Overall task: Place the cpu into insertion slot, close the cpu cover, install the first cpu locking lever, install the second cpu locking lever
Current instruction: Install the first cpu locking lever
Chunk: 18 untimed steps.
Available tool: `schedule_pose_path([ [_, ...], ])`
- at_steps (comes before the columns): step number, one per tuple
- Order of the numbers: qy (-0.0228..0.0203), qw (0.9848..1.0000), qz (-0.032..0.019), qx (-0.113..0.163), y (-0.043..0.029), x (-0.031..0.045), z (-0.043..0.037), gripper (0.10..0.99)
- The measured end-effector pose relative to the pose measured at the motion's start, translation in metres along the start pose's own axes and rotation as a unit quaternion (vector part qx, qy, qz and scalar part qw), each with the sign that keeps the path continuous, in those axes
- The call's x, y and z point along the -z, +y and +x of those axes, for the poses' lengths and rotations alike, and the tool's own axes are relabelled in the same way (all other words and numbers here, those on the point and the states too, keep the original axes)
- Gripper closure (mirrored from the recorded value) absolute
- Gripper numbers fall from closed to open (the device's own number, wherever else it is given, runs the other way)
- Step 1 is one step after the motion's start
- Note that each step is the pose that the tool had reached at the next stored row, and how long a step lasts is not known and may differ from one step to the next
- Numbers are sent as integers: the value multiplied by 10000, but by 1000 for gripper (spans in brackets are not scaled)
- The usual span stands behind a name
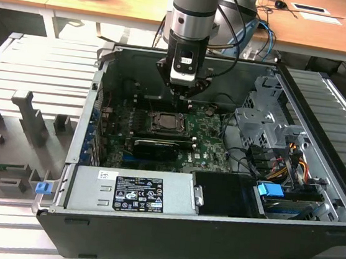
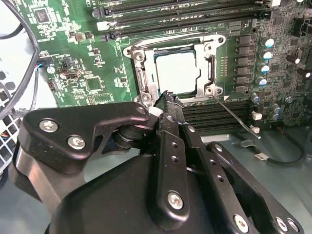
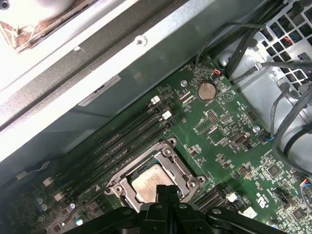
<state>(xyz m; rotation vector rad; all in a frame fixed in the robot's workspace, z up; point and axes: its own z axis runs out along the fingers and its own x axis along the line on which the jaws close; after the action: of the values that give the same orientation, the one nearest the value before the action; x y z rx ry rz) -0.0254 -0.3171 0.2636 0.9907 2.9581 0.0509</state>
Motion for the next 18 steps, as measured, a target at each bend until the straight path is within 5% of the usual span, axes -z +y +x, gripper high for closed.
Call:
schedule_pose_path([
  [18, 13, 9994, -4, 352, -1, 0, 0, 980],
])
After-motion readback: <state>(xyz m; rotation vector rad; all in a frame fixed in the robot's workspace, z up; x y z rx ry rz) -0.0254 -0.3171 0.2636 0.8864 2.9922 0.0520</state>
